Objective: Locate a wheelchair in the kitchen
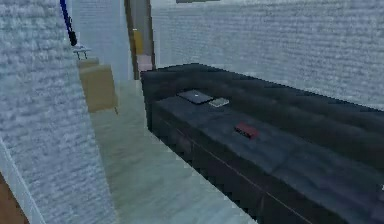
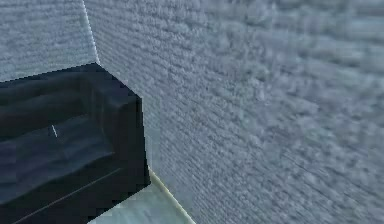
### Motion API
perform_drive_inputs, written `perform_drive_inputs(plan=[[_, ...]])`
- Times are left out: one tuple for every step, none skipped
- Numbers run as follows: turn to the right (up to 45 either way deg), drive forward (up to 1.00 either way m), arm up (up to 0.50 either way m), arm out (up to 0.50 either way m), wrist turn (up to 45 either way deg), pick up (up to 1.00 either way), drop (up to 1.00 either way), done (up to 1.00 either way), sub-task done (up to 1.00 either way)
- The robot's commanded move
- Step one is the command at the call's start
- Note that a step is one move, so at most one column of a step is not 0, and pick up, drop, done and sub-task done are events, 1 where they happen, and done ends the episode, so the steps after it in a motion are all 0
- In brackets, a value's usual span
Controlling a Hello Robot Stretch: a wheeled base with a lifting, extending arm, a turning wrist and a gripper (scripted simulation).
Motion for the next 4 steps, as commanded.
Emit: perform_drive_inputs(plan=[[-15.0, 0.0, 0.0, 0.0, 0.0, 0.0, 0.0, 0.0, 0.0], [0.0, 1.0, 0.0, 0.0, 0.0, 0.0, 0.0, 0.0, 0.0], [0.0, 0.15, 0.0, 0.0, 0.0, 0.0, 0.0, 0.0, 0.0], [-6.0, 0.0, 0.0, 0.0, 0.0, 0.0, 0.0, 0.0, 0.0]])
